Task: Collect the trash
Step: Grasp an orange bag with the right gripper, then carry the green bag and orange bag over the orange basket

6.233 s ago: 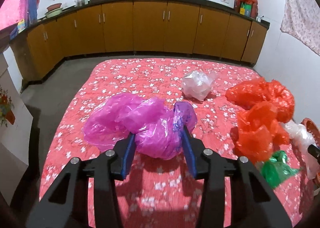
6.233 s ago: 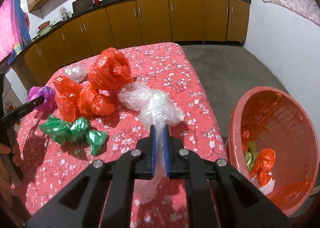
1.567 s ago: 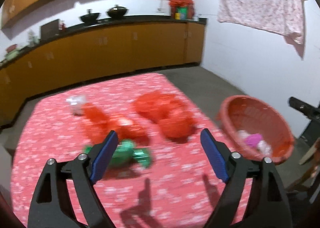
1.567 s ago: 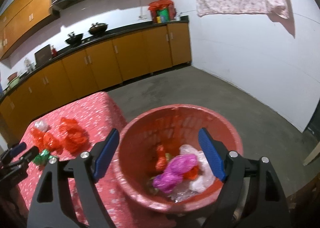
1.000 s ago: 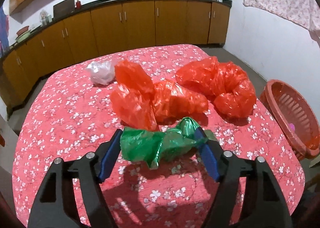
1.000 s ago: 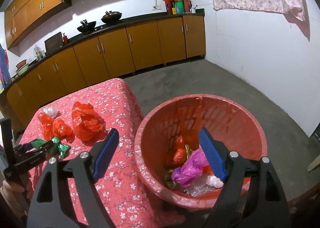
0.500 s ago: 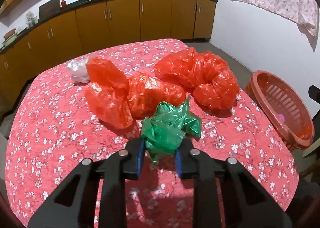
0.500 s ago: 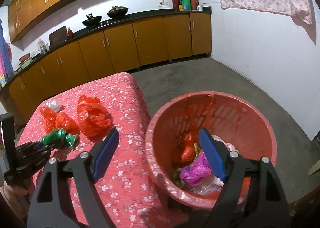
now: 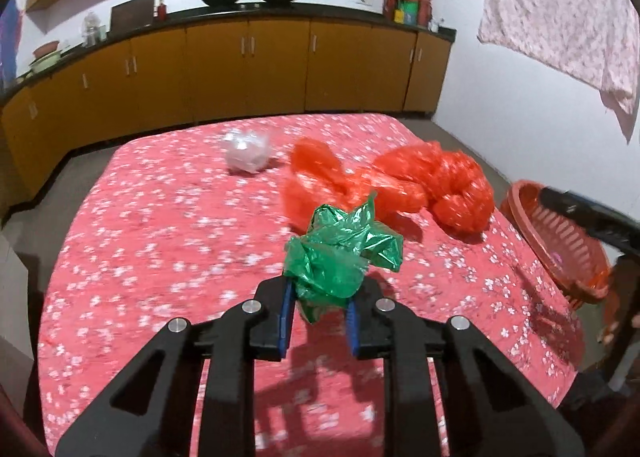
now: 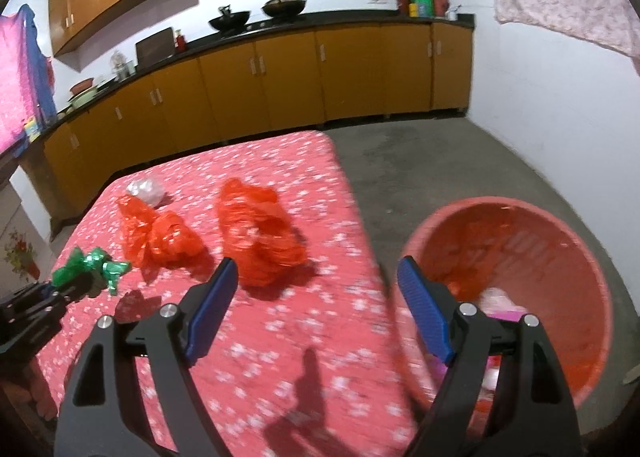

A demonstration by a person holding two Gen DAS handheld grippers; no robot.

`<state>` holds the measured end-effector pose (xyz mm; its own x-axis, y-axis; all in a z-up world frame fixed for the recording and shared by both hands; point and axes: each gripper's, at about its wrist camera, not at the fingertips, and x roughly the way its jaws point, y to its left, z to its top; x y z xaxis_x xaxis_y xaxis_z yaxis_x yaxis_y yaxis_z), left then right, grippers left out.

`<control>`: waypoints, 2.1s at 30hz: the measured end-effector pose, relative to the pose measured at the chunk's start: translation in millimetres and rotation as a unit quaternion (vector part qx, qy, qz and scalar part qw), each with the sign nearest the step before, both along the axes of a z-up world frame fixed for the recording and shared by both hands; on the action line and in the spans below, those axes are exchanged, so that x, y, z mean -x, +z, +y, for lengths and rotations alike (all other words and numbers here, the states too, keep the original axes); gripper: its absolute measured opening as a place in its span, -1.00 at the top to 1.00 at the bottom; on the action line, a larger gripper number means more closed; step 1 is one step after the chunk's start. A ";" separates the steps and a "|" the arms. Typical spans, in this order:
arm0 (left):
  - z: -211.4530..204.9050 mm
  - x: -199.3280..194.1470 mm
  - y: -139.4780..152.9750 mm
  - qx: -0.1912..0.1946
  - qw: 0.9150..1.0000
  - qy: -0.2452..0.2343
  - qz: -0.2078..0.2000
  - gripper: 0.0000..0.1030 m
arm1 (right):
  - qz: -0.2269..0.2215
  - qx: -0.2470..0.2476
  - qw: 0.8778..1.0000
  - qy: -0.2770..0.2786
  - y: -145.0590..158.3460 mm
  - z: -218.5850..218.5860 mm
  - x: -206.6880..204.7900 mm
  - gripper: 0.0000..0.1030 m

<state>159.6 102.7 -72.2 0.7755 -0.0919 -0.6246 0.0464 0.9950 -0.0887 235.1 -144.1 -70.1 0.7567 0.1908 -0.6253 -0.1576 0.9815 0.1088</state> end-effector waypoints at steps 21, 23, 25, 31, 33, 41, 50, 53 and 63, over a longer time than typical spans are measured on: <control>68.3 -37.8 -12.9 -0.007 0.993 0.114 0.009 0.59 | 0.030 0.040 0.999 0.018 -37.8 75.8 -80.4 -0.55; 67.6 -40.0 -12.4 -0.008 0.993 0.114 0.010 0.59 | 0.035 0.041 0.998 0.021 -41.1 76.5 -81.9 -0.50; 66.0 -39.3 -12.3 -0.009 0.994 0.113 0.010 0.59 | 0.038 0.045 0.998 0.023 -43.3 76.9 -82.5 -0.36; 62.4 -38.8 -10.5 -0.008 0.994 0.109 0.009 0.59 | 0.046 0.046 0.998 0.025 -45.5 76.0 -81.7 0.07; 60.4 -38.0 -8.2 -0.009 0.994 0.108 0.007 0.59 | 0.044 0.051 0.997 0.028 -44.9 76.6 -77.9 0.18; 51.3 -30.3 5.8 -0.007 0.996 0.094 -0.004 0.59 | 0.039 0.026 0.999 0.026 -30.1 62.0 -56.1 0.30; 16.6 -17.1 31.2 -0.009 0.998 0.058 -0.026 0.59 | 0.001 -0.005 1.000 0.009 9.7 33.4 -8.6 0.31; 2.5 -12.4 39.8 -0.009 0.998 0.044 -0.036 0.59 | -0.014 -0.010 1.000 0.001 22.7 20.5 5.7 0.30; -48.3 -2.1 62.7 -0.003 0.998 -0.011 -0.064 0.59 | -0.068 -0.018 0.996 -0.046 62.1 -31.0 51.5 0.30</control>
<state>161.7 54.4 -9.4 0.8469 -0.1055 -0.5212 0.0779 0.9942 -0.0746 183.6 -175.2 -8.1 0.8491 0.1377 -0.5099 -0.0831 0.9882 0.1286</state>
